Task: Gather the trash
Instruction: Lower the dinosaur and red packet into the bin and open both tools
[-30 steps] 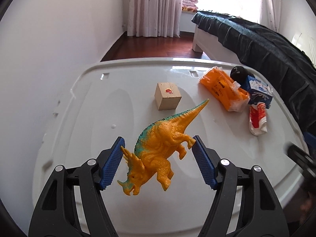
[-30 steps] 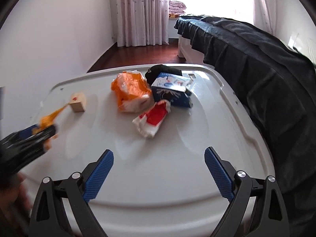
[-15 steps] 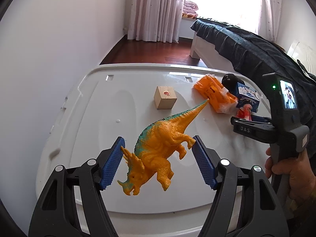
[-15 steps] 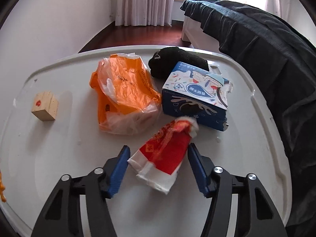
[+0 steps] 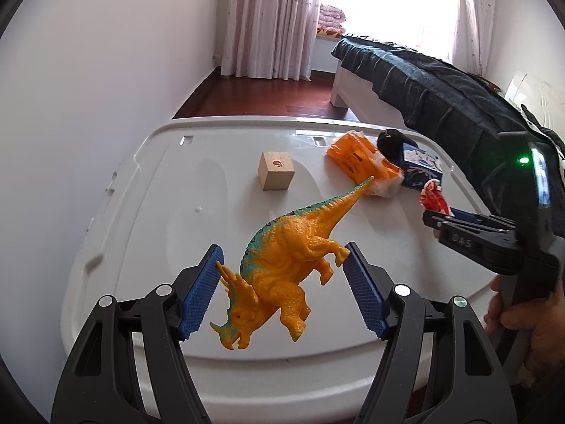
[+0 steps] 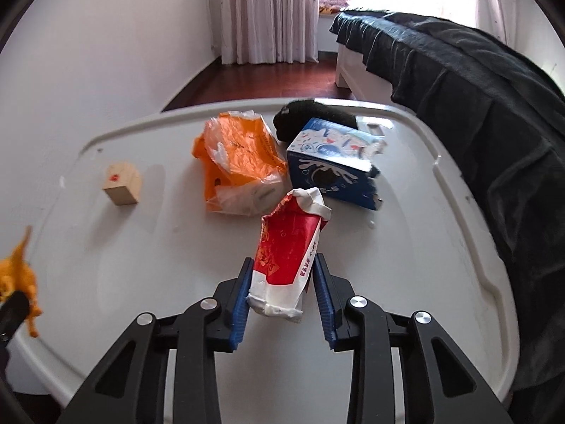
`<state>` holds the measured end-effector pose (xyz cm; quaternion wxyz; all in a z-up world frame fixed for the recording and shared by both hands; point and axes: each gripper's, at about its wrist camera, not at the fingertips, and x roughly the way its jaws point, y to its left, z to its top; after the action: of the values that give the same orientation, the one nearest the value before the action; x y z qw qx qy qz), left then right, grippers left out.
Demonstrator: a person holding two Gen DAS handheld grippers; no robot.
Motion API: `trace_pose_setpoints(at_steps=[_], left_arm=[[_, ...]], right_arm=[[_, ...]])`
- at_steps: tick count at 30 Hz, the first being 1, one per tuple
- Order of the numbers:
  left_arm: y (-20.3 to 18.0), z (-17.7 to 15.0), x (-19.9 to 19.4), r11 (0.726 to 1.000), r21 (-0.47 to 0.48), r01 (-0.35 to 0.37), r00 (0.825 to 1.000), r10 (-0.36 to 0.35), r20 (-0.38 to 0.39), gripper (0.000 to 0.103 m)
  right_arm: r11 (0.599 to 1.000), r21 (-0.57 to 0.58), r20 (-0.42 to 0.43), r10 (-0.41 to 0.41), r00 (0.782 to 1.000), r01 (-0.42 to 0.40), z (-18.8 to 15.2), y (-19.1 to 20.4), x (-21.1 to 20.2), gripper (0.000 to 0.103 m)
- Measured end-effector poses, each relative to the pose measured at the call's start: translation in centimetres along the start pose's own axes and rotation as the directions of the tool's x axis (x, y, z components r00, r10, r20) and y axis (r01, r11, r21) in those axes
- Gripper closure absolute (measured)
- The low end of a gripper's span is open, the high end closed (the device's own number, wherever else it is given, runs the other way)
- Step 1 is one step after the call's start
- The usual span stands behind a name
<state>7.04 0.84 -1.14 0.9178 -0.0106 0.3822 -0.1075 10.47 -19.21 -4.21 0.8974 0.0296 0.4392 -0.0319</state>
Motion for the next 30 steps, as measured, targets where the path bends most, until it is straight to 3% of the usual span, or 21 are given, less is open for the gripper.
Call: trace_pose_setpoints(at_steps=[6,10,17,22,23,26,30], left_arm=[[-0.5,-2.1,-3.5,1.000,-0.001,0.000,1.000,0.000,0.012,0.035],[-0.6,-4.8,-6.3,1.000,-0.001,-0.007,1.000,0.007,-0.005,0.035],[-0.8,-10.7,-9.5,1.000,0.023,0.001,0.993,0.002,-0.121,0.035],[-0.7,-14.2,-10.1,1.000,0.014,0.017,0.971,-0.013,-0.238,0.035],[-0.7,-14.6,-10.1,1.000,0.020,0.011,0.968,-0.006,-0.251,0.034],[-0.3,-15.6,-10.0,1.000,0.000,-0.001,0.956,0.001,-0.293,0.031],[0.3,-15.4,-9.9,0.998,-0.020,-0.060,0.950,0.051,-0.310,0.019]], right_arm=[[0.998,-0.039,0.051,0.060,0.997,-0.058,-2.1,0.8,-6.1,0.070],[0.991,-0.081,0.052,0.113,0.992,-0.108,-5.9,2.3,-10.6,0.070],[0.975,-0.114,-0.077,0.181,0.981,-0.189,-14.0,4.5,-14.1,0.069],[0.972,-0.135,-0.198,0.163,0.966,-0.192,-18.3,5.2,-14.0,0.066],[0.971,-0.145,-0.216,0.154,0.964,-0.188,-18.8,5.3,-13.9,0.063],[0.977,-0.159,-0.255,0.101,0.962,-0.144,-20.3,5.4,-13.4,0.027],[0.987,-0.131,-0.210,0.068,0.975,-0.097,-19.8,4.5,-13.9,0.021]])
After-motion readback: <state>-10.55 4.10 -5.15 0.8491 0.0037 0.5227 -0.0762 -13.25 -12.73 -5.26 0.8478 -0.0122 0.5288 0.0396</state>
